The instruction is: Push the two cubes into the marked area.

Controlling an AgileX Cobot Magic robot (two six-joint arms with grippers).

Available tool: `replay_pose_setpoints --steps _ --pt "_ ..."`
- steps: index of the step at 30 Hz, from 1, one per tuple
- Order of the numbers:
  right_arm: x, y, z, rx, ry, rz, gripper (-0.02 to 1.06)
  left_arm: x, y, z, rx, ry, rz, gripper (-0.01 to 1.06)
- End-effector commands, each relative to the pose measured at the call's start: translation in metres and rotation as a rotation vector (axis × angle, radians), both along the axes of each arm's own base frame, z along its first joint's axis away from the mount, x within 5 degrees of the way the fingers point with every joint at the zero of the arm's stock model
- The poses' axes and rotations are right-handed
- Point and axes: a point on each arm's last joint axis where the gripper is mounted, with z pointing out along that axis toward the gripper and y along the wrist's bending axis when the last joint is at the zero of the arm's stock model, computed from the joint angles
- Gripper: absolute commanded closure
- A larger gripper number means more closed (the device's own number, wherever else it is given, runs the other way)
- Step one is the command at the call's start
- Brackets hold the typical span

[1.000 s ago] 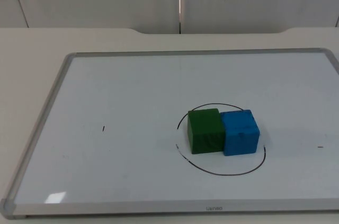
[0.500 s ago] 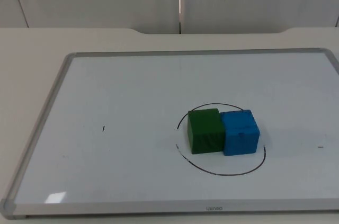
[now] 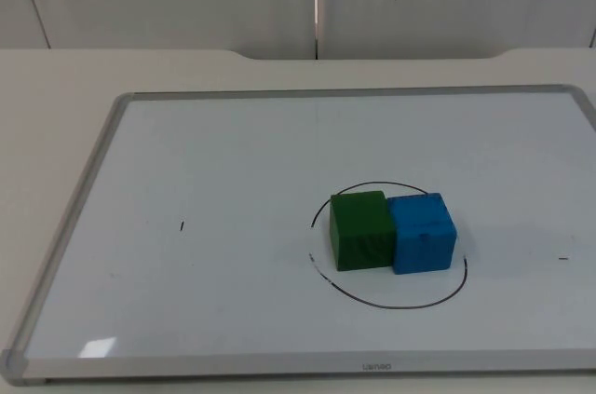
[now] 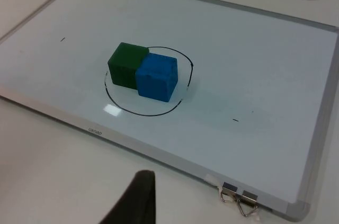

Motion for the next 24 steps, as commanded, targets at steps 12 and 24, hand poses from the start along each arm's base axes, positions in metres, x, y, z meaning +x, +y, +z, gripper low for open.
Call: replay_pose_setpoints --steps 12,24 --pt "-0.0004 -0.0001 0.0002 0.001 -0.007 -0.003 -0.01 0.0001 0.0001 -0.0014 0.001 -0.002 0.004 0.0" --pt "-0.0006 0.0003 0.0002 0.007 -0.005 -0.001 -0.01 0.0001 0.0001 -0.0014 0.001 -0.002 0.004 0.0"
